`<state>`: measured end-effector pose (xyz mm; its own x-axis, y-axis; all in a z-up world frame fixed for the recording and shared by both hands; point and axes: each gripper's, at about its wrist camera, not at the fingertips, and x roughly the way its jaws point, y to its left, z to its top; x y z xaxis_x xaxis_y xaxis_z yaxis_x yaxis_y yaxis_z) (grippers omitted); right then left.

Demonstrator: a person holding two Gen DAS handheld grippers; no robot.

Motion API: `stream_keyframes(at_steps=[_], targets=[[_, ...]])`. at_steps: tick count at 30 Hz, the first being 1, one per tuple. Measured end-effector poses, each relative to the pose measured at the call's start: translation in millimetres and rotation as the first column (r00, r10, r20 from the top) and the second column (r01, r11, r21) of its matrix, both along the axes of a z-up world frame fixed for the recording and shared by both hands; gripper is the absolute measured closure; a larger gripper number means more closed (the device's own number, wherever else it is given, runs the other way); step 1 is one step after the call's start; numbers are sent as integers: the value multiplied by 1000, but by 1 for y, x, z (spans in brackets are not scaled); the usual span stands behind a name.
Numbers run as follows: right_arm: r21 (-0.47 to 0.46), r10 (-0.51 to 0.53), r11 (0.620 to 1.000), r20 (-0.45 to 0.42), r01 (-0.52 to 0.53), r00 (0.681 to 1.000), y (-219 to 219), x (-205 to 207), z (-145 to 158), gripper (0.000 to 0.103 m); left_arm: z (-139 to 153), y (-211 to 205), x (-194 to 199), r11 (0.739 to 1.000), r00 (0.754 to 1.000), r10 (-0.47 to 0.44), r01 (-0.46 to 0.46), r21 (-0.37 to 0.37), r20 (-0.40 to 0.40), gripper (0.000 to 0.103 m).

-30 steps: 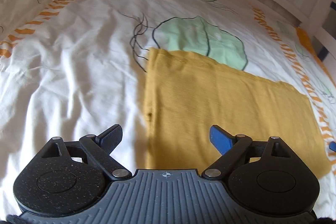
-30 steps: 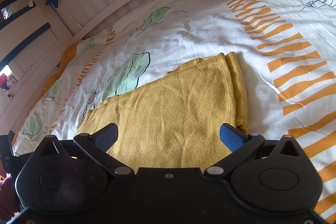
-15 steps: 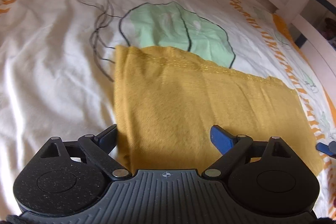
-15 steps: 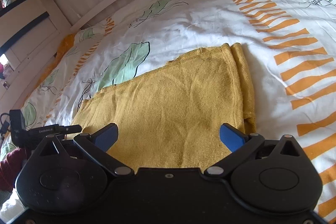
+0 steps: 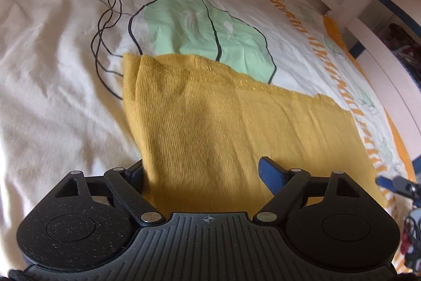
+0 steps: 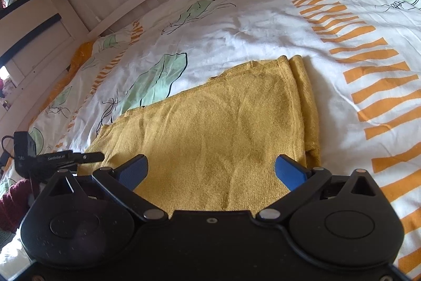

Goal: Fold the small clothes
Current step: 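Move the left gripper to the sweater side edge and close on it, then fold the side edge across the sweater with the left gripper, release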

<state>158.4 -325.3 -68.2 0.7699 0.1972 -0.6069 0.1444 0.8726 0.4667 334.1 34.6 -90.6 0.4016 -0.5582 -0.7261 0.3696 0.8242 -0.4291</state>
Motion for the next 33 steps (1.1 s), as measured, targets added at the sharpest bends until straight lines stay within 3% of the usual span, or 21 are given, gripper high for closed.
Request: stream_keyframes(at_steps=[5, 6, 7, 9, 10, 17, 24, 29, 33], targets=[[1, 5, 1000, -2, -5, 1000, 2, 1, -1, 0, -1, 8, -1, 998, 998, 37, -39, -41, -42, 31], [4, 6, 1000, -3, -6, 1000, 3, 2, -1, 0, -1, 8, 0, 998, 998, 52, -54, -43, -45, 44], [5, 8, 1000, -4, -8, 1000, 3, 1, -1, 0, -1, 9, 0, 996, 996, 72, -74, -42, -44, 66], [5, 8, 1000, -5, -8, 1000, 3, 1, -1, 0, 0, 8, 1, 994, 994, 99, -101, -37, -51, 83], [9, 6, 1000, -4, -6, 1000, 2, 1, -1, 0, 2, 5, 3, 993, 993, 104, -106, -46, -53, 86], [28, -38, 999, 7, 38, 999, -11, -5, 4, 0, 54, -29, -10, 997, 997, 79, -78, -7, 17, 87], [54, -84, 995, 34, 82, 996, -29, -13, 14, 0, 112, -105, -24, 1000, 997, 12, -12, 7, 74, 87], [85, -142, 987, 71, 136, 987, -49, -22, 23, 0, 118, -173, -33, 999, 996, -53, 53, -1, 77, 87], [108, -188, 978, 88, 178, 978, -66, -28, 28, 0, 96, -224, -41, 996, 995, -86, 85, 8, 56, 87]])
